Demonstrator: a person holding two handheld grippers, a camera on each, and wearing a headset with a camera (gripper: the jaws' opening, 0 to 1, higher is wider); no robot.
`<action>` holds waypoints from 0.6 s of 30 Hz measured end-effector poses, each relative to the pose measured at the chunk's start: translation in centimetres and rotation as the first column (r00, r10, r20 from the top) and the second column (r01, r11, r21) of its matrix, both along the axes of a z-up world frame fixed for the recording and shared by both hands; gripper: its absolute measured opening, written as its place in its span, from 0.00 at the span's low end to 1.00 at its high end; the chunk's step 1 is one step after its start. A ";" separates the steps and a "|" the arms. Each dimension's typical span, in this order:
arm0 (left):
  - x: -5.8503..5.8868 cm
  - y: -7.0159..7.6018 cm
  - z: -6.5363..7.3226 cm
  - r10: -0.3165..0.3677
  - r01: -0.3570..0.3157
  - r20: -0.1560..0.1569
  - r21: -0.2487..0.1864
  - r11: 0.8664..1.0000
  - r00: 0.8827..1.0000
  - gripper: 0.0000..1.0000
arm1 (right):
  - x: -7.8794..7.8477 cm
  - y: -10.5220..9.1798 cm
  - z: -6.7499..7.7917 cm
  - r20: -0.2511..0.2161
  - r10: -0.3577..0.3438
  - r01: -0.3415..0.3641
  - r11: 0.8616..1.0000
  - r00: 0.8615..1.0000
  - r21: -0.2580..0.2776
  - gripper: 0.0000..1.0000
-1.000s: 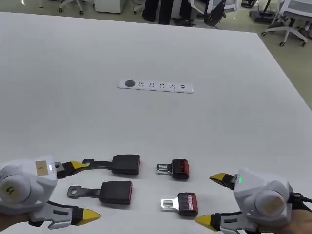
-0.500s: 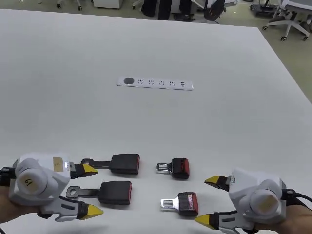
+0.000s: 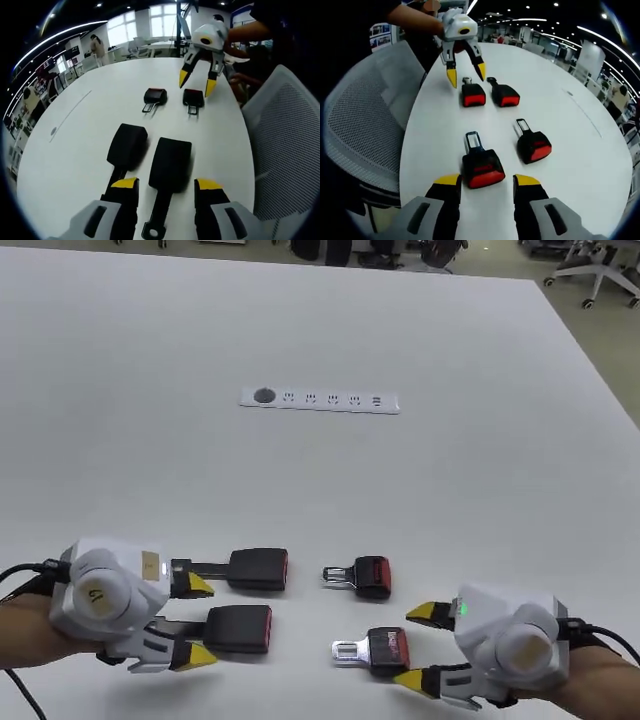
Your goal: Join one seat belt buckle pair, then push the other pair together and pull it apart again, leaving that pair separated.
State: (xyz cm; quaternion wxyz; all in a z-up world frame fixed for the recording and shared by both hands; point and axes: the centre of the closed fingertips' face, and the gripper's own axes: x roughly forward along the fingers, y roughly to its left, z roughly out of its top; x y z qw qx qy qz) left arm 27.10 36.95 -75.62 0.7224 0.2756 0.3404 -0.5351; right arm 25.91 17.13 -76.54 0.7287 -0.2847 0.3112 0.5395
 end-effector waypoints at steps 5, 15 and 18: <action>0.1 -0.1 -0.6 -0.032 0.032 -0.019 0.020 0.999 0.999 0.43 | -0.2 0.3 -0.6 -0.008 0.031 -0.031 0.999 0.999 -0.009 0.38; 0.2 -0.3 -1.4 -0.088 0.090 -0.042 0.055 0.994 0.995 0.38 | -0.1 0.8 -1.1 -0.002 0.089 -0.089 0.995 0.996 -0.037 0.34; 0.1 -0.3 -1.5 -0.100 0.103 -0.045 0.061 0.993 0.994 0.35 | -0.1 0.8 -1.2 -0.004 0.094 -0.094 0.995 0.996 -0.040 0.33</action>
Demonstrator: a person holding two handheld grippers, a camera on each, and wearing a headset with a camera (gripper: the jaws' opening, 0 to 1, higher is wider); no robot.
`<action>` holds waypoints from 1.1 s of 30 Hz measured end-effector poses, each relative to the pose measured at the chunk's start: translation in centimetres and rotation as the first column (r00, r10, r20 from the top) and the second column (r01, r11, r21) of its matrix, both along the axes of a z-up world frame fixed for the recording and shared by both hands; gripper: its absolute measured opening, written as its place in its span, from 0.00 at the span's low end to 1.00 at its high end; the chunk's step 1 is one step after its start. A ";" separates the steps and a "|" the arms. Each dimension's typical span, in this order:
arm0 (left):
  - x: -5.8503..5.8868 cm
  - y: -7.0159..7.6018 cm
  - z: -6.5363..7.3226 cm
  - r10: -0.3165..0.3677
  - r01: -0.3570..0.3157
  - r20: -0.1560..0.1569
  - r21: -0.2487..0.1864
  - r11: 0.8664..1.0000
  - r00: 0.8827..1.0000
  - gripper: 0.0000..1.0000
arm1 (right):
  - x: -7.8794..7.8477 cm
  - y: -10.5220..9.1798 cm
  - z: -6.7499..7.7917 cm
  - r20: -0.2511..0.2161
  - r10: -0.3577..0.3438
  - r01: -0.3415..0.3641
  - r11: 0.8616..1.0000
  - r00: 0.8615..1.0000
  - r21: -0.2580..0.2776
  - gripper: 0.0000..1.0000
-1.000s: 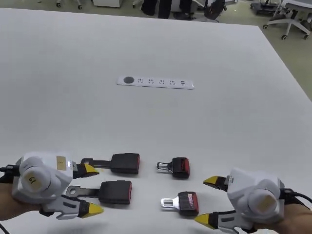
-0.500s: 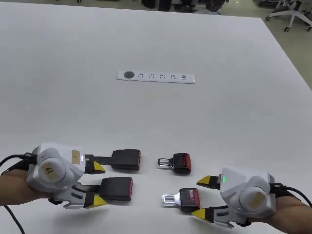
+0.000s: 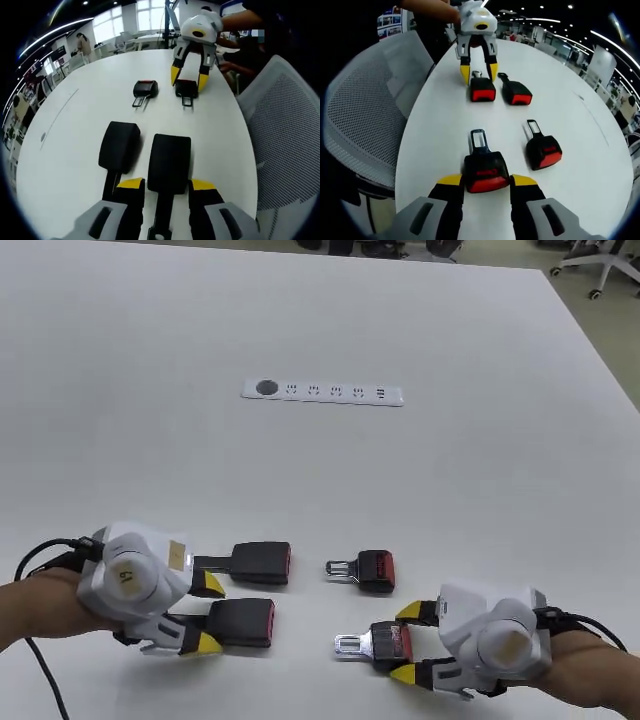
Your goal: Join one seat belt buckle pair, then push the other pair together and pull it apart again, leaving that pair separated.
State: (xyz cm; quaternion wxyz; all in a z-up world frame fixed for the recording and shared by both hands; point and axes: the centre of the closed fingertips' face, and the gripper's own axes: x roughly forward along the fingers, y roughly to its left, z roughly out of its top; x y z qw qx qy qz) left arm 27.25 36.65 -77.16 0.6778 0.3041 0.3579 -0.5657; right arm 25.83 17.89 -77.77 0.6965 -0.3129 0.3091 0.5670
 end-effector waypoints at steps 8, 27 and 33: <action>-0.1 0.0 -0.3 -0.021 0.021 0.001 0.012 1.000 1.000 0.33 | 0.1 0.0 -0.2 0.003 0.001 -0.001 1.000 1.000 -0.003 0.33; -0.2 0.0 -0.3 -0.045 0.045 -0.005 0.016 0.999 0.999 0.31 | -0.1 0.3 0.1 -0.005 0.005 -0.005 1.000 1.000 -0.012 0.30; -0.1 0.1 -0.3 -0.051 0.051 -0.008 0.021 0.998 0.999 0.31 | 0.2 0.7 0.0 -0.006 -0.010 0.010 1.000 1.000 -0.005 0.30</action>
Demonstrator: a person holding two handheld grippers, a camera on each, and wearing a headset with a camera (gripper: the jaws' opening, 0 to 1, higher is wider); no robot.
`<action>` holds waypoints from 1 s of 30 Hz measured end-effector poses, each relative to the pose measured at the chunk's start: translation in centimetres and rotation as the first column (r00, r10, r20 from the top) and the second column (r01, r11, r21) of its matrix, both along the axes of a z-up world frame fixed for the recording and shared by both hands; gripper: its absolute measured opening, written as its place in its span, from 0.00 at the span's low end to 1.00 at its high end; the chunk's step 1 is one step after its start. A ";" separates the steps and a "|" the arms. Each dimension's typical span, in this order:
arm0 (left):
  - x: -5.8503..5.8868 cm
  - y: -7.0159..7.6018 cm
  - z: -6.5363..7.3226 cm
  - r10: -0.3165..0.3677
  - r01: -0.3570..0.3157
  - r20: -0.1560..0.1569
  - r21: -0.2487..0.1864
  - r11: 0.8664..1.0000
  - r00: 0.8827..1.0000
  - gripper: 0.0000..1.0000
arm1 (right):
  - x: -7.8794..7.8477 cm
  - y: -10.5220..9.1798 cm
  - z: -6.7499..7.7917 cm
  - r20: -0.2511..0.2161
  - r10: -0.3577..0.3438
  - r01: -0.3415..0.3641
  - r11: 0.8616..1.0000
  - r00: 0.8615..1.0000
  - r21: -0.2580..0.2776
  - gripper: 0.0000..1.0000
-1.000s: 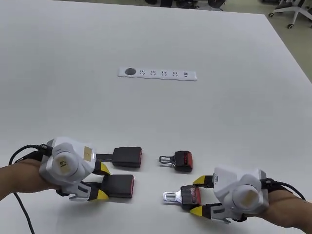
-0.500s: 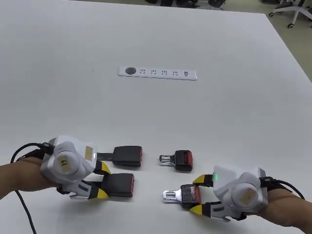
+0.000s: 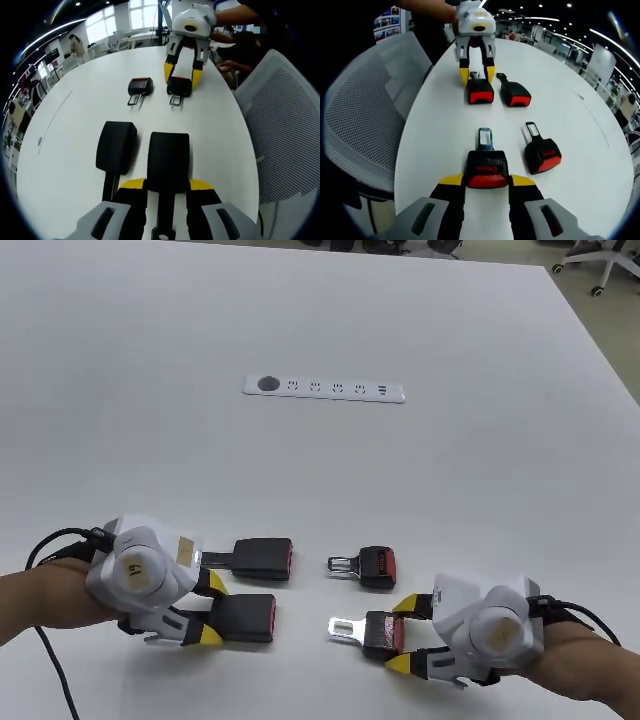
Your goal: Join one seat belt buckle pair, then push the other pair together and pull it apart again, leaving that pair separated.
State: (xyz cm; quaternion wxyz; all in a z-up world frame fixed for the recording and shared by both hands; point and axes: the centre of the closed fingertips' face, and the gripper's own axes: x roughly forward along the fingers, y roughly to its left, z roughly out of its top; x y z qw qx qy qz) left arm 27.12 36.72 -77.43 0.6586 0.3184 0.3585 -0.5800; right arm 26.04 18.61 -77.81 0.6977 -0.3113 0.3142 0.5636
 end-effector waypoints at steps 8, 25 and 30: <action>0.1 0.2 -0.2 -0.005 0.005 -0.007 0.003 1.000 1.000 0.31 | 0.2 0.3 -0.1 0.000 0.009 -0.009 1.000 1.000 0.003 0.30; 0.1 0.1 -0.1 -0.026 0.026 -0.009 0.013 1.000 1.000 0.31 | 0.6 2.0 0.1 -0.002 0.034 -0.034 0.999 0.999 0.004 0.30; 0.0 0.1 0.0 -0.031 0.032 -0.009 0.017 0.999 0.999 0.31 | 0.8 2.5 0.0 -0.003 0.037 -0.037 0.999 0.999 0.003 0.30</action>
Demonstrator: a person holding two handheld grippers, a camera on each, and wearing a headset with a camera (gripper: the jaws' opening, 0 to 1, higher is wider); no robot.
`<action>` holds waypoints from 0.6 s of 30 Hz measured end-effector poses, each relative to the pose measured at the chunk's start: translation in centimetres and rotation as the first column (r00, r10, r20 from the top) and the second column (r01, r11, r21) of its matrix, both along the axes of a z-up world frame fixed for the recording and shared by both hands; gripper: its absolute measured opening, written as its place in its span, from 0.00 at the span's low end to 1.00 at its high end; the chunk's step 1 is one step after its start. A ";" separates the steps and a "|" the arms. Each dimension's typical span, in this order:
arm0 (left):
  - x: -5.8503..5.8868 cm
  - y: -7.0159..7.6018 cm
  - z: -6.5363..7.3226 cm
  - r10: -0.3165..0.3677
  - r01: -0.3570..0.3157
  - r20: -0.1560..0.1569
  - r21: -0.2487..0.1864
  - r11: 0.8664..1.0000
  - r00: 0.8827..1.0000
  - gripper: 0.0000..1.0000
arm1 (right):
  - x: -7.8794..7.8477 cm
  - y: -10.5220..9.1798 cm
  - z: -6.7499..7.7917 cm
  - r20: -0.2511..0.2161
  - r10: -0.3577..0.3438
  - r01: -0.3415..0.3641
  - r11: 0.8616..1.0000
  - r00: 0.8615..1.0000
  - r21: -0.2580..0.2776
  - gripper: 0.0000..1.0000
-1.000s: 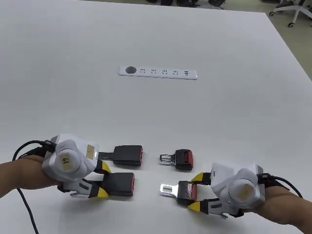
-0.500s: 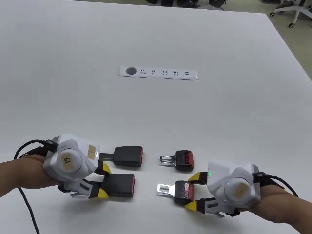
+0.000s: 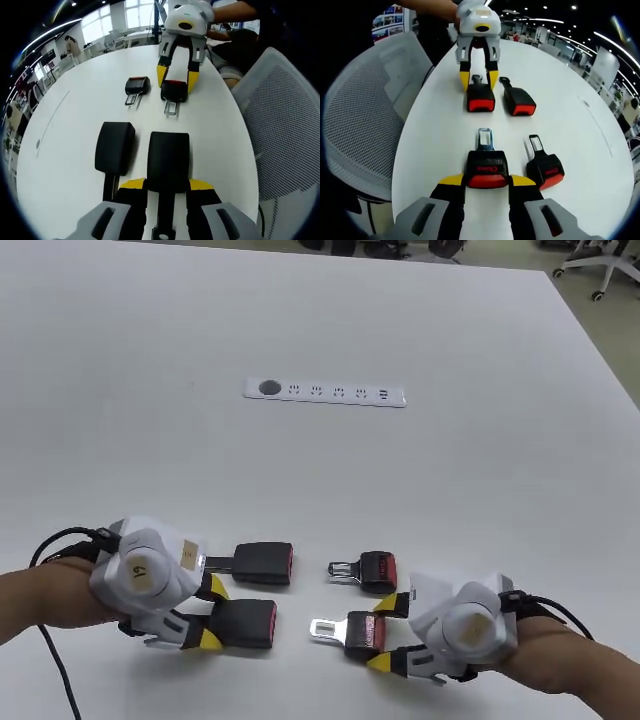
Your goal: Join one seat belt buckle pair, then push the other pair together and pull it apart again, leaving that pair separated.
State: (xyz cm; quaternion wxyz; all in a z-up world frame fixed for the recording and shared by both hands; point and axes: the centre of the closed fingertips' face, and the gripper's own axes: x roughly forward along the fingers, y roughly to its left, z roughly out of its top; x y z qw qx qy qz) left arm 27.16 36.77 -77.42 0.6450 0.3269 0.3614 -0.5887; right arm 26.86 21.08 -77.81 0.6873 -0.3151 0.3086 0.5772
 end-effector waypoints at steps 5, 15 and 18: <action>0.0 0.1 -0.1 -0.004 0.004 -0.001 0.003 1.000 1.000 0.31 | 0.0 0.5 0.1 -0.001 0.008 -0.008 1.000 1.000 -0.001 0.30; -0.1 0.0 0.1 -0.008 0.008 -0.002 0.010 1.000 1.000 0.31 | -0.1 1.5 0.2 -0.006 0.026 -0.026 1.000 1.000 -0.002 0.30; -0.1 0.0 0.1 -0.012 0.012 -0.002 0.013 1.000 1.000 0.31 | 0.1 1.8 0.1 -0.007 0.031 -0.031 1.000 0.999 -0.002 0.30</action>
